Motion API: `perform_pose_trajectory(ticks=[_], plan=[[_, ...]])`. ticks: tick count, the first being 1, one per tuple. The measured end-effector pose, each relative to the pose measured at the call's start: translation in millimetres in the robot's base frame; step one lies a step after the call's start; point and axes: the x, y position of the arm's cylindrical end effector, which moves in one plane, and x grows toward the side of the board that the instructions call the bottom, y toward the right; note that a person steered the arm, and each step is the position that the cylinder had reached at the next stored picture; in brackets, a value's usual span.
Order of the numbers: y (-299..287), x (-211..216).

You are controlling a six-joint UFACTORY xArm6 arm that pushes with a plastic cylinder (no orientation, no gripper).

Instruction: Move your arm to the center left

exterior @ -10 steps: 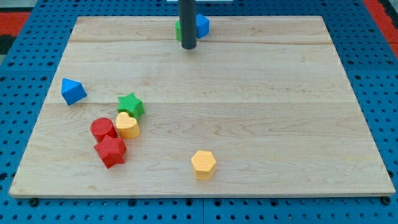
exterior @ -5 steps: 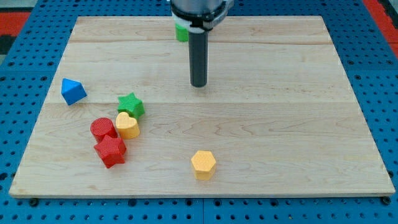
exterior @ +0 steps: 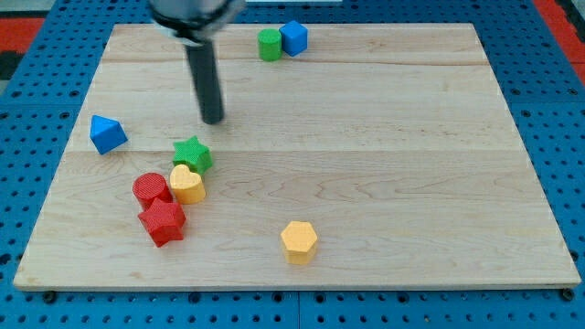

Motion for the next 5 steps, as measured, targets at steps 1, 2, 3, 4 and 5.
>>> perform_pose_trajectory(ticks=[1,2,3,4,5], plan=[[-80.9,-25.7],[-165.7,-29.6],[-154.7,-13.4],[-125.2,27.0],[-126.6,59.7]])
